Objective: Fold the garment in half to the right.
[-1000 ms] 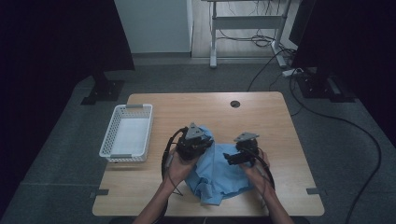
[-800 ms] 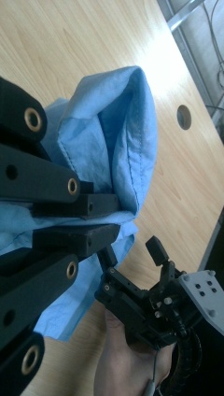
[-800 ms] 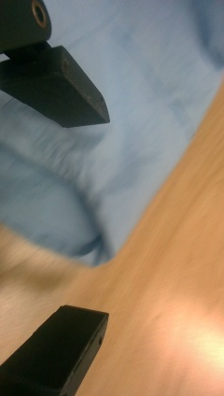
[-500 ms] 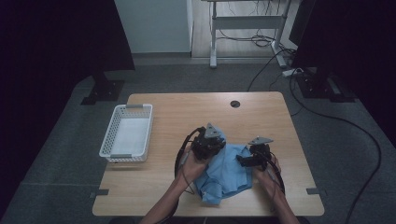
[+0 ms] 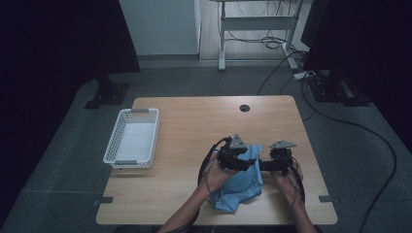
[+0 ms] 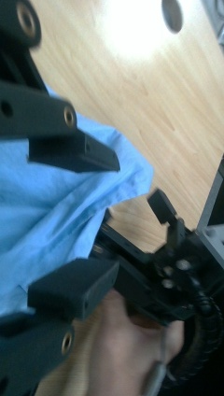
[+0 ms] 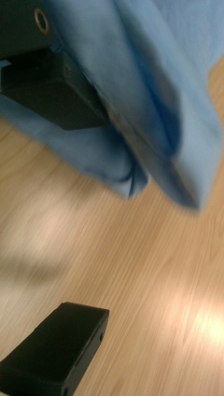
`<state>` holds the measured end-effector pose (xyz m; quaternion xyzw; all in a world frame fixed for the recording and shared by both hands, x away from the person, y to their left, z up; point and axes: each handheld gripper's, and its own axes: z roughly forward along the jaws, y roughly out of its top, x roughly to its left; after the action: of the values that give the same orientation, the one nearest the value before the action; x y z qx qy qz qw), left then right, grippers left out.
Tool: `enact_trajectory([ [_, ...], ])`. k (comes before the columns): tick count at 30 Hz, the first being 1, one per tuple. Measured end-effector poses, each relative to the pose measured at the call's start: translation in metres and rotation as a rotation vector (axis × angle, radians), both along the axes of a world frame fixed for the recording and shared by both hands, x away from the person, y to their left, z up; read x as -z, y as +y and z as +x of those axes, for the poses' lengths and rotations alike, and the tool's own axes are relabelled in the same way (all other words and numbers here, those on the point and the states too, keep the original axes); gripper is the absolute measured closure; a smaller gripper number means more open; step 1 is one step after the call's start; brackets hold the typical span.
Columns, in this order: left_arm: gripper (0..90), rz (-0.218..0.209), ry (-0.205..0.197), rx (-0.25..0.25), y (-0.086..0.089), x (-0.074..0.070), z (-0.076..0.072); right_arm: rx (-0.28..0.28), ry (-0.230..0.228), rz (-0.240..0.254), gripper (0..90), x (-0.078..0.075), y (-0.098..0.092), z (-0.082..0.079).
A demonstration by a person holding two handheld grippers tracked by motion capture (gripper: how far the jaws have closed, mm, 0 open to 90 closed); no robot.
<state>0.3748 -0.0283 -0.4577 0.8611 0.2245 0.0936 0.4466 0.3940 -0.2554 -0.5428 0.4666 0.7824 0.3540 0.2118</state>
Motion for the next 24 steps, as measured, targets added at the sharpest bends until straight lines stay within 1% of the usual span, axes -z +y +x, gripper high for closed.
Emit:
enact_trajectory([
  [2,36.7,0.004,-0.014,-0.003,0.011,-0.005,0.0,0.018,-0.003,0.01,7.6,-0.003,-0.01,-0.002],
  [4,33.3,-0.012,-0.021,-0.019,0.025,-0.008,0.0,0.031,-0.009,0.011,7.6,-0.006,-0.018,-0.004],
  [7,28.2,-0.028,-0.024,-0.062,0.051,-0.008,0.0,0.043,-0.024,0.025,7.6,-0.014,-0.028,-0.009],
  [9,25.0,-0.031,-0.017,-0.091,0.07,-0.005,-0.001,0.045,-0.03,0.035,7.6,-0.018,-0.034,-0.013],
  [11,22.7,-0.04,0.003,-0.114,0.089,0.0,-0.002,0.04,-0.031,0.044,7.6,-0.02,-0.039,-0.017],
  [13,21.0,-0.038,0.01,-0.137,0.106,0.007,-0.004,0.03,-0.023,0.051,7.6,-0.02,-0.043,-0.021],
  [15,20.0,-0.033,0.017,-0.162,0.122,0.016,-0.007,0.019,-0.009,0.046,7.6,-0.016,-0.044,-0.026],
  [20,18.6,0.007,0.026,-0.227,0.157,0.045,-0.018,-0.015,0.028,0.026,7.3,-0.002,-0.043,-0.039],
  [24,18.2,0.054,0.035,-0.276,0.176,0.071,-0.026,-0.037,0.044,0.011,7.1,0.007,-0.041,-0.048],
])
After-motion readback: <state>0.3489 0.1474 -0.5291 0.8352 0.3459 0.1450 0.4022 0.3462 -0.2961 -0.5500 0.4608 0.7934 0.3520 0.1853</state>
